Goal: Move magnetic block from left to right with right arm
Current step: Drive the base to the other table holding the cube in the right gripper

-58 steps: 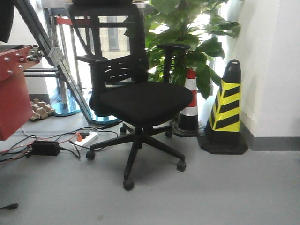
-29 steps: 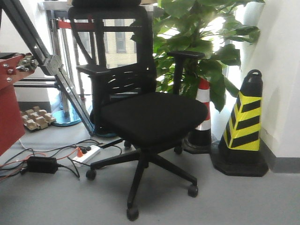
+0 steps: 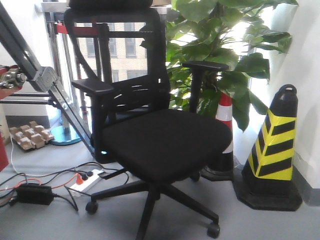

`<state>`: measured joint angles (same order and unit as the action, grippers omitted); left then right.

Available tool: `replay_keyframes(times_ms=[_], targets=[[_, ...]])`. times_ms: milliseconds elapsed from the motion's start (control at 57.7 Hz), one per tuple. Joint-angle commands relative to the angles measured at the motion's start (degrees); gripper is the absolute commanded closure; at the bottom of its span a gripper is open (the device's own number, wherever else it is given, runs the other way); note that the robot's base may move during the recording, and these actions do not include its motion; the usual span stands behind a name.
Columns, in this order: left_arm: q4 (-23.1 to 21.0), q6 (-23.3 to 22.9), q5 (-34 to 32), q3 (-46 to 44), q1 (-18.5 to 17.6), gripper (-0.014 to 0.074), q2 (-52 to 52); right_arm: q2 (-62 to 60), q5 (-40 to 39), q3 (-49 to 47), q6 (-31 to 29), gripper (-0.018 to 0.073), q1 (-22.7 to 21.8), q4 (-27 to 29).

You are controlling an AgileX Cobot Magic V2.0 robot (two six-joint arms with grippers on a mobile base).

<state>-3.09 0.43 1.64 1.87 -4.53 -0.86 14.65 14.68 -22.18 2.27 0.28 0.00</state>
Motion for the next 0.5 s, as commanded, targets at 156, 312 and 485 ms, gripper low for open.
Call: replay_keyframes(times_ms=[156, 312, 485], targets=[[-0.1, -0.4, -4.8, 0.5, -0.3, 0.0722, -0.5, 0.6, -5.1, -1.8, -0.5, 0.0246, -0.3, -0.6], [-0.1, -0.4, -4.8, 0.5, -0.3, 0.0722, -0.5, 0.6, -5.1, -1.8, -0.5, 0.0246, -0.3, -0.6], [-0.1, -0.4, -4.8, 0.5, -0.3, 0.0722, -0.5, 0.6, -5.1, -1.8, -0.5, 0.0246, -0.3, -0.6]])
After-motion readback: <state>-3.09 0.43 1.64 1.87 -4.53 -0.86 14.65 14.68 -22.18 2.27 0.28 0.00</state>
